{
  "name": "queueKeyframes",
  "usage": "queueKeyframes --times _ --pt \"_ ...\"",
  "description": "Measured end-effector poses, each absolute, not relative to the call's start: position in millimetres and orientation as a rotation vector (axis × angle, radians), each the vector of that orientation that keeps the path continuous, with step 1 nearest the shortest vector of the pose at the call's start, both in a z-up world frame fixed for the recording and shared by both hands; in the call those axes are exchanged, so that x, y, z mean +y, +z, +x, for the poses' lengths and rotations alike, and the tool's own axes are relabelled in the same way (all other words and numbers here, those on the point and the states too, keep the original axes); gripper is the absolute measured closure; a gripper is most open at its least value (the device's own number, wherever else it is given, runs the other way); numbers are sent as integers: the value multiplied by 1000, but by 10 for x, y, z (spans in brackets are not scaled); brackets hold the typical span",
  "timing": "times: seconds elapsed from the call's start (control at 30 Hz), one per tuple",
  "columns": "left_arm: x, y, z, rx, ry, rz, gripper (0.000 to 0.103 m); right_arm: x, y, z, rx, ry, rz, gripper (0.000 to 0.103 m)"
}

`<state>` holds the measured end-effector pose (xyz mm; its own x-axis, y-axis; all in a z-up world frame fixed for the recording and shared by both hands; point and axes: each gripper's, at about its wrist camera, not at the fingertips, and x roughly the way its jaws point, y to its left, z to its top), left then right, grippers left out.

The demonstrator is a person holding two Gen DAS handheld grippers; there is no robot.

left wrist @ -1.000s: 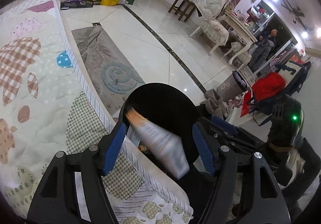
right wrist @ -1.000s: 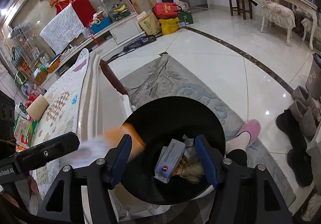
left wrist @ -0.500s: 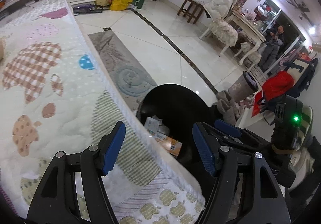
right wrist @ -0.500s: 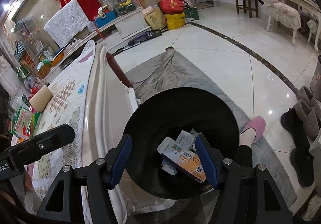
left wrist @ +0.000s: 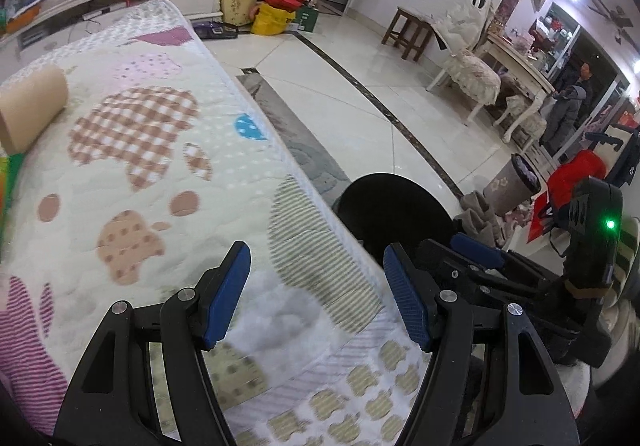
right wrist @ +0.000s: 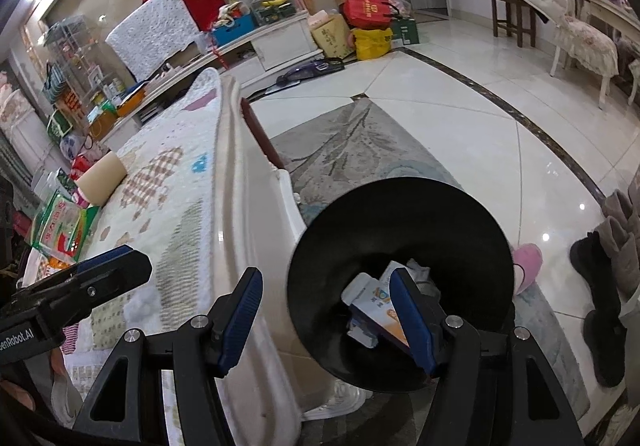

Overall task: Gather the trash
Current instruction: 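Move both open tools back over the trash on the bed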

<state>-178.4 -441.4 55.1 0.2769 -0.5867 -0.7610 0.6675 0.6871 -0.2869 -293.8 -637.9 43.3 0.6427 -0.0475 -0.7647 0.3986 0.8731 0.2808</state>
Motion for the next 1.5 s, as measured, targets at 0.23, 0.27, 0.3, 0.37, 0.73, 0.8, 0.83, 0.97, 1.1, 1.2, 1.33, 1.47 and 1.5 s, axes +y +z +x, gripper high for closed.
queueKeyframes --times 0.23,0.27,0.3,0.37,0.73,0.8,0.83,0.97,1.1,1.2,1.33,1.47,1.5 --pt "-3980 543 -1776 976 -789 97 35 -6127 496 -2821 841 -203 430 39" --pt "-3900 527 -1759 980 -778 94 35 -6089 503 -2801 843 -194 425 39" --pt "-3800 516 -1742 980 -761 95 35 -6040 512 -2772 845 -182 418 39" --pt "-3612 504 -1682 980 -723 91 35 -5950 522 -2721 848 -164 406 39" --pt "-2587 386 -1322 1017 -550 -45 35 -5268 570 -2332 872 -11 347 39" --pt "-2381 352 -1299 1040 -534 -64 35 -5127 571 -2260 882 18 330 38" --pt "-2270 363 -1314 1040 -539 -80 35 -5073 574 -2249 886 30 321 38" --pt "-1815 419 -1404 1057 -494 -120 35 -4856 587 -2145 896 82 295 38" --pt "-1310 446 -1492 1063 -399 -148 35 -4630 594 -2039 899 136 283 34" --pt "-1075 506 -1576 1057 -389 -186 35 -4449 586 -1965 905 178 271 34" --pt "-981 620 -1699 1046 -451 -204 35 -4207 579 -1872 912 228 242 30" --pt "-1003 736 -1783 1022 -477 -165 35 -4001 583 -1772 913 283 224 21" --pt "-986 757 -1796 1012 -469 -149 35 -3954 589 -1730 914 295 221 21"
